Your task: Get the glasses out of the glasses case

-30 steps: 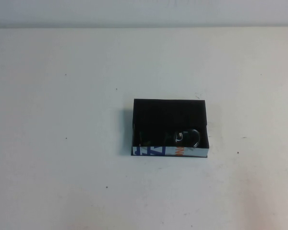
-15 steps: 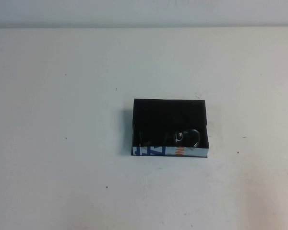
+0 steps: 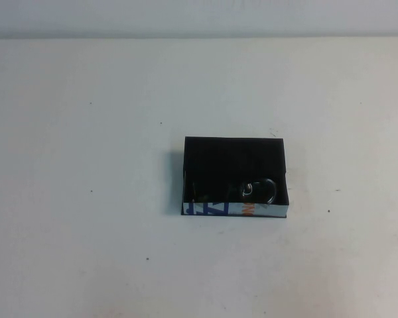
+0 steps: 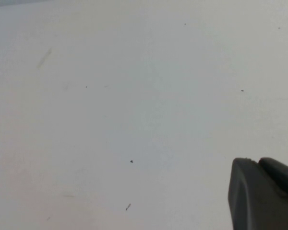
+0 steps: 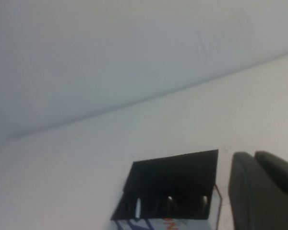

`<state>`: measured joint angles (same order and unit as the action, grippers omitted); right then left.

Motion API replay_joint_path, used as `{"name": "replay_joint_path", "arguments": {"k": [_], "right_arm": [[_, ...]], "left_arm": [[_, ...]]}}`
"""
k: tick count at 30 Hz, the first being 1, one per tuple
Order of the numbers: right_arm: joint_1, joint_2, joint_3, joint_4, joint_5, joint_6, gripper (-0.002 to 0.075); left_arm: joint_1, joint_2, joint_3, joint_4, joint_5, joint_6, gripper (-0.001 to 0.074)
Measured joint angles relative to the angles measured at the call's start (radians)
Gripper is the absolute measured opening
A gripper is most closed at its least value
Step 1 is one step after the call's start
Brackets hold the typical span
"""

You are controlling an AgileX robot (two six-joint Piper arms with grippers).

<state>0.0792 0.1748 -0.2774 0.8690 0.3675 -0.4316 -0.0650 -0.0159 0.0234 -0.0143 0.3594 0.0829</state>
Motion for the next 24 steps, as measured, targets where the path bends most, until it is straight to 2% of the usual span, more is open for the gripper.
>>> {"name": "replay_joint_path", "arguments": {"k": [5,14,18,24], "right_arm": [[0.0,0.317,-0.298,-0.168,0.206,-0.156,-0.0018],[0.005,0.93,-0.869,-0.227,0.699,-0.455,-0.0018],[0.088,1.152,-1.1,-0.297,0.825,-0.509,-0.0018],[0.302,1.47,-1.354,-0.652,0.865,-0.499,-0.0018]], "left_arm": [[0.0,0.0,0.0,0.0,0.0,0.0,-0.0004],[0.0,0.0,0.0,0.0,0.0,0.0,-0.0004],[0.0,0.0,0.0,0.0,0.0,0.0,-0.0004],[0.0,0.0,0.0,0.0,0.0,0.0,-0.0004]]}}
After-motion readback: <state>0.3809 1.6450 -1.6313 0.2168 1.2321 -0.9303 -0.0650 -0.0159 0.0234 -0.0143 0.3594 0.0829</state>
